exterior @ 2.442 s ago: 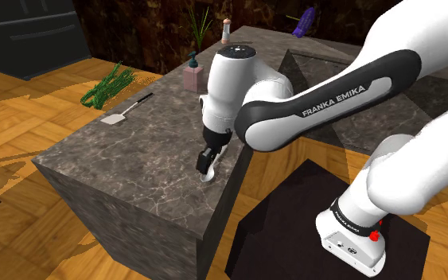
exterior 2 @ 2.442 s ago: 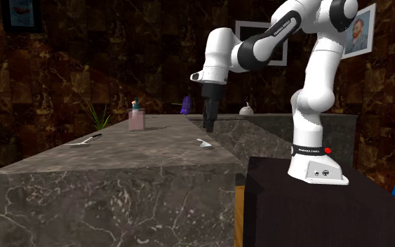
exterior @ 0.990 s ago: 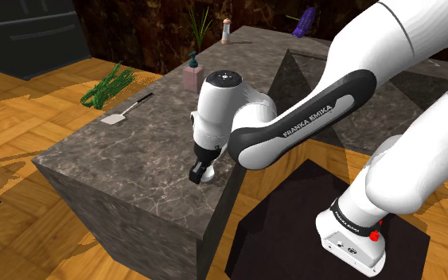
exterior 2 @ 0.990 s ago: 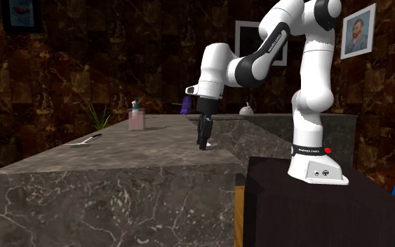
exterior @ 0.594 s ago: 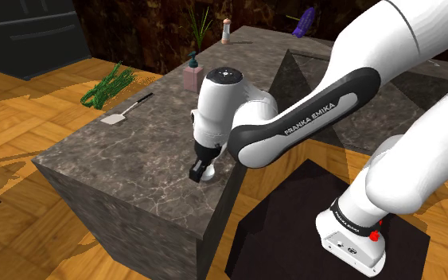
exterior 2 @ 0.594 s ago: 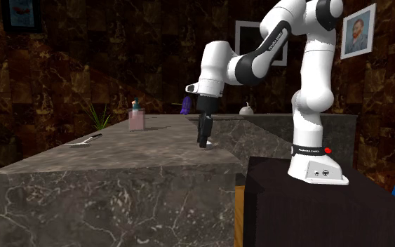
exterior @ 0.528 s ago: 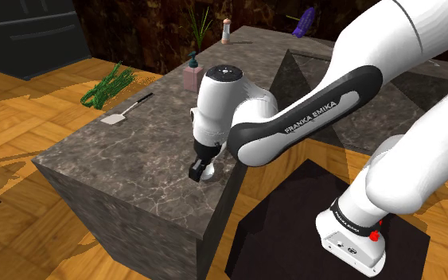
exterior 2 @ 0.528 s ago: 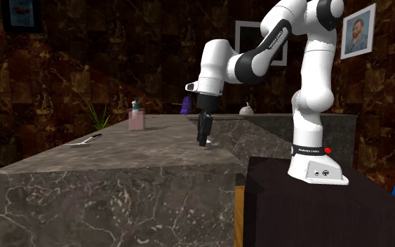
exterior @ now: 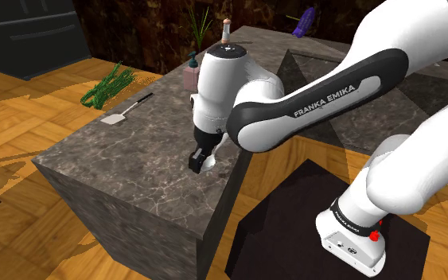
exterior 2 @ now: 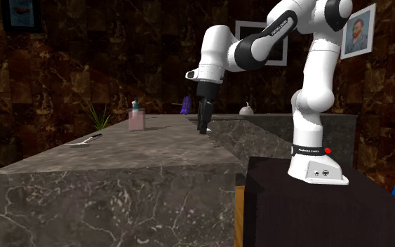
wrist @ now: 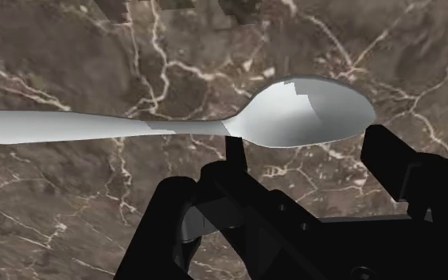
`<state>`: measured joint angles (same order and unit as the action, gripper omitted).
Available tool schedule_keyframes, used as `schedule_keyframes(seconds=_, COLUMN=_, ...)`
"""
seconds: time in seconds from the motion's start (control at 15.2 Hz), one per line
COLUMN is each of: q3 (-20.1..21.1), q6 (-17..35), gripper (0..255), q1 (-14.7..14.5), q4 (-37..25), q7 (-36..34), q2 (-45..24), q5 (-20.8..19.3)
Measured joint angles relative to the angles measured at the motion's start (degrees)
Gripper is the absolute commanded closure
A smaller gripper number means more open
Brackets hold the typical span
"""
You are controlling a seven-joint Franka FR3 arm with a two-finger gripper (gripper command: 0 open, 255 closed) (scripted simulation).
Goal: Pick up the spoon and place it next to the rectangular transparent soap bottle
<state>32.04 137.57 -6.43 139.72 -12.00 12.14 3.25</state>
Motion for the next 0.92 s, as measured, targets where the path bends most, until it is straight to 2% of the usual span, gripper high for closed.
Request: schedule_keyframes(seconds=0.92, q3=-2.3, q6=-11.6, gripper=255, q1=-0.7, q4=-6.5, q7=2.9, q2=5.5, q5=2.6)
